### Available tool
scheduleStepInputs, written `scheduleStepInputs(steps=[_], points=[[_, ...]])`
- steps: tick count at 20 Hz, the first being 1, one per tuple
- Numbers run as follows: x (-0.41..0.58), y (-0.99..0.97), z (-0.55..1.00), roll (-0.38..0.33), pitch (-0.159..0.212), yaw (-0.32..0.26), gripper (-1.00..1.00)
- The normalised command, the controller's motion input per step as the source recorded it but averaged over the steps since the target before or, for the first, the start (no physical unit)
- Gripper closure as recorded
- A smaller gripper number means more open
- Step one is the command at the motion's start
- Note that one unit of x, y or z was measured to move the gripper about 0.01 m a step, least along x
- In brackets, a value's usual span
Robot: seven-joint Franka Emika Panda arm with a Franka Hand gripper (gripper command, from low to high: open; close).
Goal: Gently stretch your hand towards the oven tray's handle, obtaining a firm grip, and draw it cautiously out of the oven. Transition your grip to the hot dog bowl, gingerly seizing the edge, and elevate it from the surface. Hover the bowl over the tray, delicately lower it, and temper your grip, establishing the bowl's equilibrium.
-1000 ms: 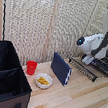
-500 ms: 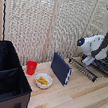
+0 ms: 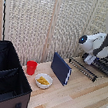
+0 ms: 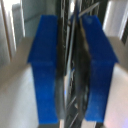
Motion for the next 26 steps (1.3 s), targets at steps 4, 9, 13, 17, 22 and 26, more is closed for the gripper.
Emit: scheduleStepInputs(steps=[4,9,13,17,22,26], points=[[0.247,0.71,-0.08,0.167,0.08,0.069,1.0],[0.278,0.98,-0.19,-0.023,0.051,0.01,1.0],[0.143,0.91,-0.08,-0.089,0.001,-0.001,1.0],[0.017,0.82,-0.01,-0.115,0.0,-0.009,1.0],[0.024,0.23,-0.01,-0.006,0.002,-0.011,-1.0],[0.104,0.0,0.12,0.0,0.039,0.0,-1.0]])
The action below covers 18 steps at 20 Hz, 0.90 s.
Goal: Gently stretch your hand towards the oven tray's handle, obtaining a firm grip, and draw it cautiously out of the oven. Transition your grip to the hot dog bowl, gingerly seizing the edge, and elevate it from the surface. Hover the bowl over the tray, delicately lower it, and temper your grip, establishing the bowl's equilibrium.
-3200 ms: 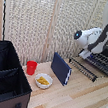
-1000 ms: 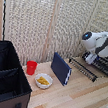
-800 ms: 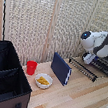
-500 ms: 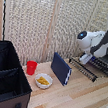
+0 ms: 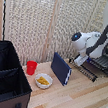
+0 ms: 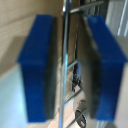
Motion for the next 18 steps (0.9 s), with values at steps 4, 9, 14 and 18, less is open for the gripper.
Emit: scheduleStepInputs(steps=[4,9,14,18], points=[[0.111,0.01,0.36,0.003,0.06,-0.018,-1.0],[0.091,0.14,0.71,0.01,0.029,-0.133,-1.0],[0.129,0.21,0.68,-0.01,0.007,-0.166,-1.0],[0.123,0.19,0.49,-0.022,0.0,-0.088,-1.0]])
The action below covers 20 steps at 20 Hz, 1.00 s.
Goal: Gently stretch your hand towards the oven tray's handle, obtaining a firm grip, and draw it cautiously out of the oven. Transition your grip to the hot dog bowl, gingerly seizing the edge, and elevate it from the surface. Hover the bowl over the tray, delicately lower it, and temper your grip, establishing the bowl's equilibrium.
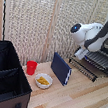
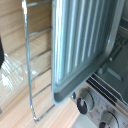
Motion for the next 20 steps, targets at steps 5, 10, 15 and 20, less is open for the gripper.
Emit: scheduleStepInputs(steps=[5,10,15,20], points=[[0.153,0.25,0.72,0.056,0.0,-0.199,-1.0],[0.161,0.3,0.69,0.079,0.0,-0.215,-1.0],[0.129,0.3,0.56,0.135,-0.002,-0.215,-1.0],[0.156,0.35,0.41,0.19,-0.019,-0.186,-1.0]])
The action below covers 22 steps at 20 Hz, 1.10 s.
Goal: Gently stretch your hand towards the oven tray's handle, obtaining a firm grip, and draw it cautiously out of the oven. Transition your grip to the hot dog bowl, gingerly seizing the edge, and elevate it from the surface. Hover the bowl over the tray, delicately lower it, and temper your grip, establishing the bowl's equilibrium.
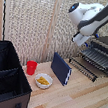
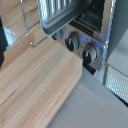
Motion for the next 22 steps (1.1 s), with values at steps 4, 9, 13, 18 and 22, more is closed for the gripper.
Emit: scheduleStepInputs(steps=[4,9,13,18,22], points=[[0.212,0.49,0.25,0.257,-0.054,-0.117,-1.0],[0.165,0.54,0.21,0.259,-0.121,-0.099,-1.0],[0.119,0.56,0.2,0.254,-0.148,-0.101,-1.0],[0.022,0.59,0.16,0.251,-0.172,-0.1,-1.0],[0.004,0.64,0.04,0.242,-0.142,-0.091,-1.0]])
